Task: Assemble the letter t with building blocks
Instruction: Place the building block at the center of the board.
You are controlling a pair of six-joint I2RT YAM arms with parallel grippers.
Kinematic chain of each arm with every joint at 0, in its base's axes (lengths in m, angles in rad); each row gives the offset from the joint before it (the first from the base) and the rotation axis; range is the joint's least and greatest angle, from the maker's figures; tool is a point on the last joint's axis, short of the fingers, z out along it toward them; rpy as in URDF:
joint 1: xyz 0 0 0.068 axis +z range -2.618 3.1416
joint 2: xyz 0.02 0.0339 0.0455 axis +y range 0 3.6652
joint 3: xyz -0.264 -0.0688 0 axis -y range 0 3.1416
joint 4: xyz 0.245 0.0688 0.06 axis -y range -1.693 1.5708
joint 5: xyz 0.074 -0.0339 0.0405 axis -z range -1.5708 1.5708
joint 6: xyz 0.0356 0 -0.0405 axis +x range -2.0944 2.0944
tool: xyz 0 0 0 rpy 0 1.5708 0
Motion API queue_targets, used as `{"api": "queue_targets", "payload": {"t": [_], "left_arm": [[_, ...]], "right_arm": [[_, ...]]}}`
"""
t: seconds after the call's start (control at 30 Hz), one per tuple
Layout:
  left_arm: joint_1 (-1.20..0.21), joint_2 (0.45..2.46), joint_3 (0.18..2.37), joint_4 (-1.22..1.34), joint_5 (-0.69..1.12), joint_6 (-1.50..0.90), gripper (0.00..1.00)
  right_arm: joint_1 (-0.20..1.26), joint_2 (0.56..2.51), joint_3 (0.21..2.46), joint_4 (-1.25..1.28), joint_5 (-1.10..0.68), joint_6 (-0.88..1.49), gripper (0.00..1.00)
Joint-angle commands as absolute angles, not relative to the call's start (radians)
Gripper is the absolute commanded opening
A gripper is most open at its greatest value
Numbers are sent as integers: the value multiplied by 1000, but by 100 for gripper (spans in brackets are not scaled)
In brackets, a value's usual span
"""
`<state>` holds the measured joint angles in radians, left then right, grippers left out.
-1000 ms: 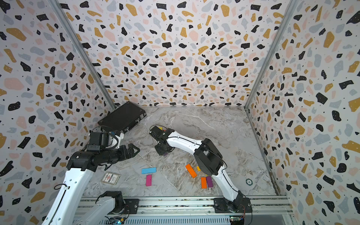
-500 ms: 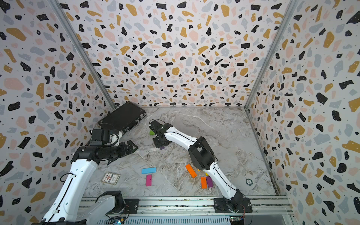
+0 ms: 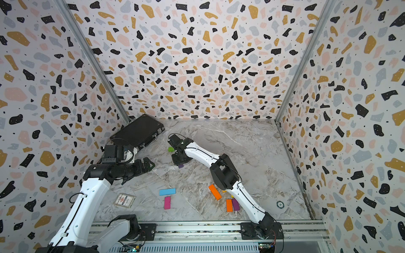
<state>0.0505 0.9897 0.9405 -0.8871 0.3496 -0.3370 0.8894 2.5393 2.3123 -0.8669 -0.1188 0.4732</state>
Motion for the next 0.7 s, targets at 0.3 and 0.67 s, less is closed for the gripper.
{"api": "queue_targets", "payload": {"t": [0.3, 0.67], "left_arm": [[55, 997, 925, -843, 352, -356, 93], [-63, 1247, 927, -732, 304, -401, 77]], "right_arm": [[887, 2485, 2319, -865, -161, 458, 66], [881, 1784, 1524, -454, -178, 328, 97]]}}
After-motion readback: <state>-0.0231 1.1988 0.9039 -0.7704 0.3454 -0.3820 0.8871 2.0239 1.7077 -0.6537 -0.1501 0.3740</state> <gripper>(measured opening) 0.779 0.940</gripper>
